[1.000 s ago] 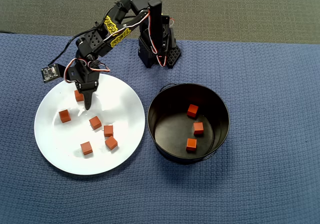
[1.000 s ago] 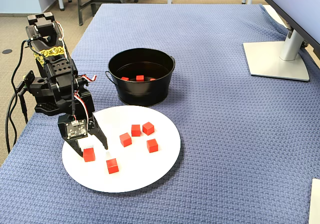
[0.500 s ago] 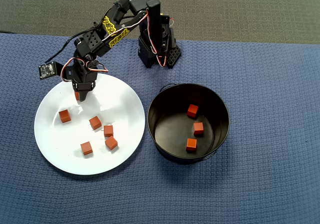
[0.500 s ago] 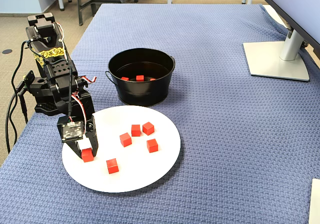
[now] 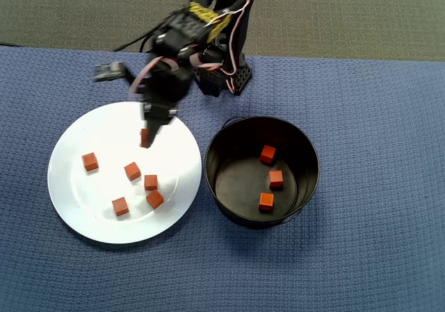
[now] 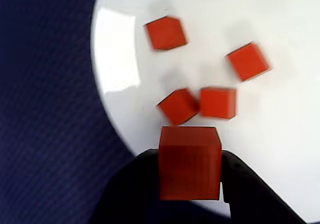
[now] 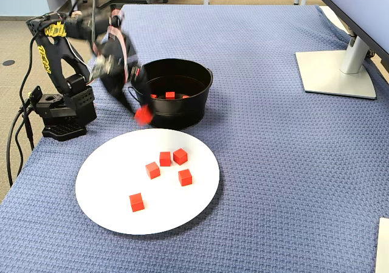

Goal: Pick up the red cubes from the white plate and place them in the black recipient

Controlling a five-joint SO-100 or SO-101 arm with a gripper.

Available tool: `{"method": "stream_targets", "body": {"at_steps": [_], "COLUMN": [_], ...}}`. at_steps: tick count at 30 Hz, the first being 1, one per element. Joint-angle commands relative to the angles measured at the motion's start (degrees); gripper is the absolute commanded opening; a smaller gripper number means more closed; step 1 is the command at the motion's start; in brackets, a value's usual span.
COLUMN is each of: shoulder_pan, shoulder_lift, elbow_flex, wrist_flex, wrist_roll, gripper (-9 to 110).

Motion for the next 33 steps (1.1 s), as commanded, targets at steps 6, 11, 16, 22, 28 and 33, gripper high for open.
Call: {"method": "stream_targets", "body": {"at_steps": [6,11,16,22,28,33], "shoulder_pan": [-29.6,-39.9,-25.7,0.3,16.3,22.1], "shoulder_lift": [8.7,8.4,7.4,0.8,-9.9,-18.2], "elbow_flex": [0.9,3.0,1.4,4.2,8.4,7.6], "wrist_flex": [2.1,7.3,8.4,-2.7,-17.8,-22.2], "wrist_roll": [18.0,11.7,-0.8,-12.0,-24.7,-34.2], "gripper": [0,33,37,33,33,32]}}
